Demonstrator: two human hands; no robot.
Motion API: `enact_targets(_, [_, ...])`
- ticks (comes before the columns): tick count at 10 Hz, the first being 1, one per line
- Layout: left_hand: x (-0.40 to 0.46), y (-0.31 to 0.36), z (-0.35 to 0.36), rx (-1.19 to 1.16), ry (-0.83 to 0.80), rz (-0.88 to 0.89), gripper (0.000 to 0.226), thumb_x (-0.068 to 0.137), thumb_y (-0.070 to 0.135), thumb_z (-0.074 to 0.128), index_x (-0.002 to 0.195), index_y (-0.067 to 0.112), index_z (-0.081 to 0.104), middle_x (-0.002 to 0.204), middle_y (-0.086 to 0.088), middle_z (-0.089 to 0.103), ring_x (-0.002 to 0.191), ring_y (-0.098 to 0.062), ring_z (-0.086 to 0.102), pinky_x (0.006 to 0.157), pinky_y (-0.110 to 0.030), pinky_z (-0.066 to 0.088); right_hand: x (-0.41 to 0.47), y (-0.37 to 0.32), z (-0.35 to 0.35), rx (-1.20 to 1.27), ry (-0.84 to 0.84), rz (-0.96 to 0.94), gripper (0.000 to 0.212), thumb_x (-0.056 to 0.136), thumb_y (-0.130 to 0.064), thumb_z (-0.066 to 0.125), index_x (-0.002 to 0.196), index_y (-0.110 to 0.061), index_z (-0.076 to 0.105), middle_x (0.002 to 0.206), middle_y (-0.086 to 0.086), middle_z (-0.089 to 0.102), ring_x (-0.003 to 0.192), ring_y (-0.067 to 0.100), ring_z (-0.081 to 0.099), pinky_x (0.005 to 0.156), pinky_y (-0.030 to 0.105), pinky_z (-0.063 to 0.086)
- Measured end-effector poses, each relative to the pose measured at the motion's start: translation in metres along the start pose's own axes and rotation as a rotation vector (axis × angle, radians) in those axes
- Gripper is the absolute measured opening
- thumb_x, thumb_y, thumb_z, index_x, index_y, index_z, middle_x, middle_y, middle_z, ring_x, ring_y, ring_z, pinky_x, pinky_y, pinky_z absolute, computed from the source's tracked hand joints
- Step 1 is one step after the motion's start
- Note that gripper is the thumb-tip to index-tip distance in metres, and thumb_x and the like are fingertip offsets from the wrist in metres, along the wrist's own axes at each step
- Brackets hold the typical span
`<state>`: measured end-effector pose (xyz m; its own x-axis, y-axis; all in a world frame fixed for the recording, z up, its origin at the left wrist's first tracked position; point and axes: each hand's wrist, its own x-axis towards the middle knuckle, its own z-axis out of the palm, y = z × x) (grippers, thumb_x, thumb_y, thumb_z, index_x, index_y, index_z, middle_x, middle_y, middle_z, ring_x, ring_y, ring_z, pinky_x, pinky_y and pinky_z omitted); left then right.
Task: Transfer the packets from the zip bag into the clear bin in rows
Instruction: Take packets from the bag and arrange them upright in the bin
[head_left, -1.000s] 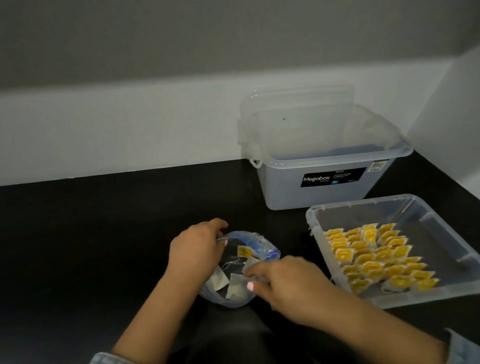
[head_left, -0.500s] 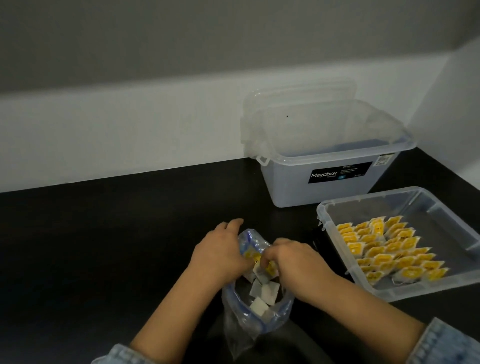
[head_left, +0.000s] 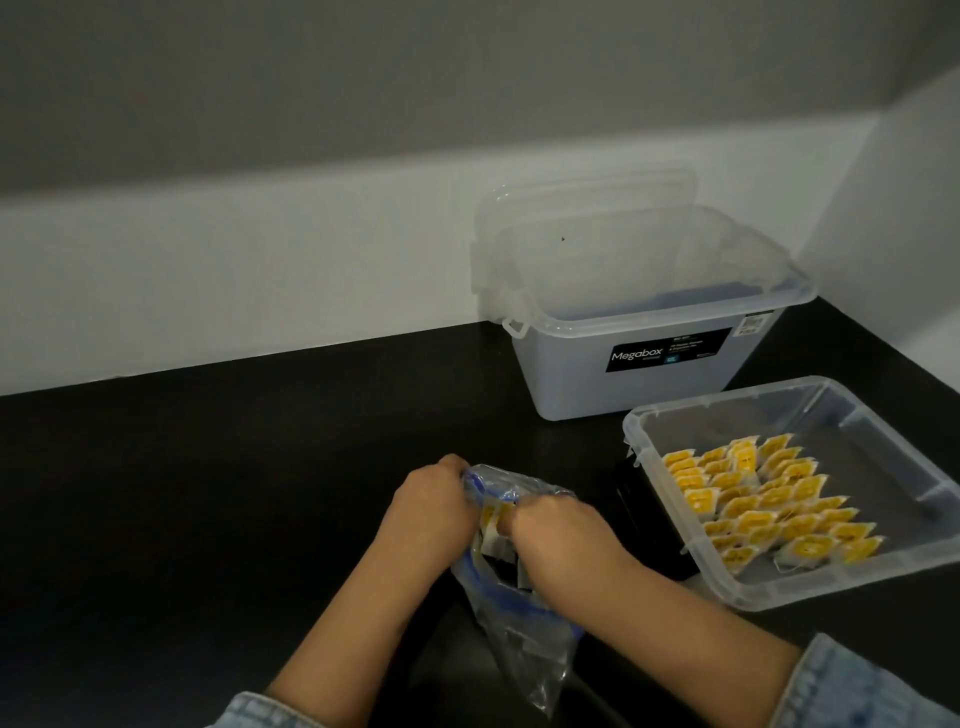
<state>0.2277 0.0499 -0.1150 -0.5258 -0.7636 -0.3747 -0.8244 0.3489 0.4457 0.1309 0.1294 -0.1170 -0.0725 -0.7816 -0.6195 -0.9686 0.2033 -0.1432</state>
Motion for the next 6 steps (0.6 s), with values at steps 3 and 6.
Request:
enact_targets(3, [-0.004, 0.006, 0.000, 0.004, -0.053, -0.026, 0.042, 0.092, 0.025, 0.055, 0.132, 0.023, 0.043, 0.116, -0.002, 0.054, 0.095, -0.012, 0.058, 0.081, -0.028, 0.052, 0.024, -0.006, 0.014, -0.127, 0.015, 0.152, 0.031, 0.098, -0.022, 0.045, 0.125, -0.008, 0.052, 0.128, 0.013, 0.054, 0.119, 0.026, 0.052, 0.094, 0.034, 0.042])
enact_targets(6, [-0.003, -0.001, 0.002, -0.056, 0.000, -0.035, 0.041, 0.091, 0.025, 0.057, 0.129, 0.026, 0.043, 0.113, 0.001, 0.054, 0.091, -0.010, 0.058, 0.080, -0.029, 0.053, 0.017, -0.003, 0.028, -0.101, 0.422, -0.015, 0.024, 0.096, -0.011, 0.046, 0.115, -0.006, 0.060, 0.113, 0.014, 0.063, 0.104, 0.030, 0.060, 0.080, 0.037, 0.046])
